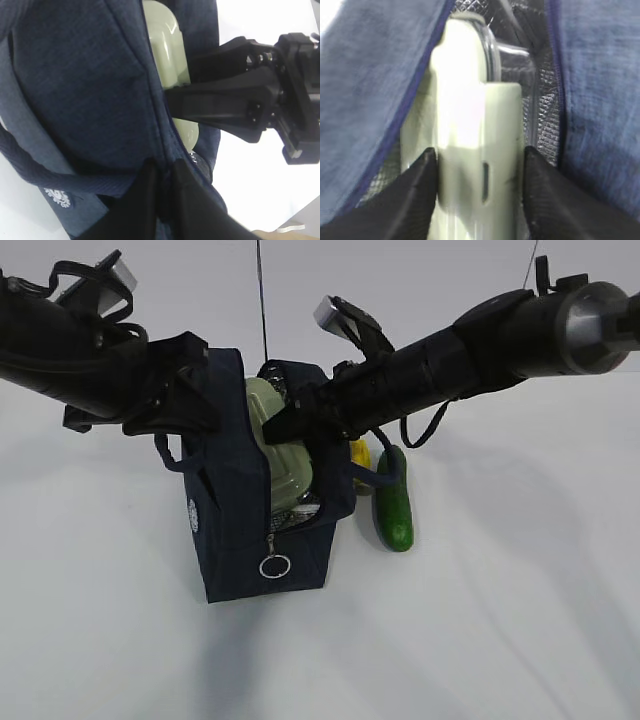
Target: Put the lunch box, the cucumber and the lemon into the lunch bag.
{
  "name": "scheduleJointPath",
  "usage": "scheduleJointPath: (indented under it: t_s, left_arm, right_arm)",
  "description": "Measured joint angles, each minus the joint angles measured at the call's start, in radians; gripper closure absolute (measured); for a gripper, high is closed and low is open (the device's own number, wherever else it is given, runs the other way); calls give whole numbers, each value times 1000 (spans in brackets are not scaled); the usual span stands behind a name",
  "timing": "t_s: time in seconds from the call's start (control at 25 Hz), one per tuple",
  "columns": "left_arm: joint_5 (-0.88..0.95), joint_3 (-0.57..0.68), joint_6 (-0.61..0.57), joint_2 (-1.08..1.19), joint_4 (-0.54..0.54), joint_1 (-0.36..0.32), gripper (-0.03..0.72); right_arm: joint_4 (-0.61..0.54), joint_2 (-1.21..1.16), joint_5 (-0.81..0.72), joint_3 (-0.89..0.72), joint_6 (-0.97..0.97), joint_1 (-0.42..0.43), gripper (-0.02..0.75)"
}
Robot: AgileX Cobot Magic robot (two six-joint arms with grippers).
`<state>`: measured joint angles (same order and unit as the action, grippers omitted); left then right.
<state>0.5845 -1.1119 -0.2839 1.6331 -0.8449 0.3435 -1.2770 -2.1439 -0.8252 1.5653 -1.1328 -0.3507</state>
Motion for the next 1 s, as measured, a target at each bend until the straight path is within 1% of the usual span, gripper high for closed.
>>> scheduleJointPath:
  t_s: [0.08,0.28,0.44,0.56,0.68,0.92,1.0]
  left_arm:
    - [0,0,0,0,0,0,671]
    - [3,0,-3,0,0,0,671]
    - [5,0,-6,0,4,0,671]
    - [5,0,-6,0,4,0,671]
    - [5,0,-7,0,24,0,671]
    - [5,0,-9,0,85,0,671]
    - [5,0,-9,0,95,0,671]
  right_arm:
    - [2,0,-11,0,-2,0,393]
    - [0,0,-59,0,-2,0,336]
    - [-20,0,-115,9,-2,-4,331]
    - [9,0,-158,35,-2,-4,329]
    - [100,0,-204,91,37,-4,328]
    - [402,0,-336,256,222,-4,327]
    - [481,0,-373,308,282,-4,327]
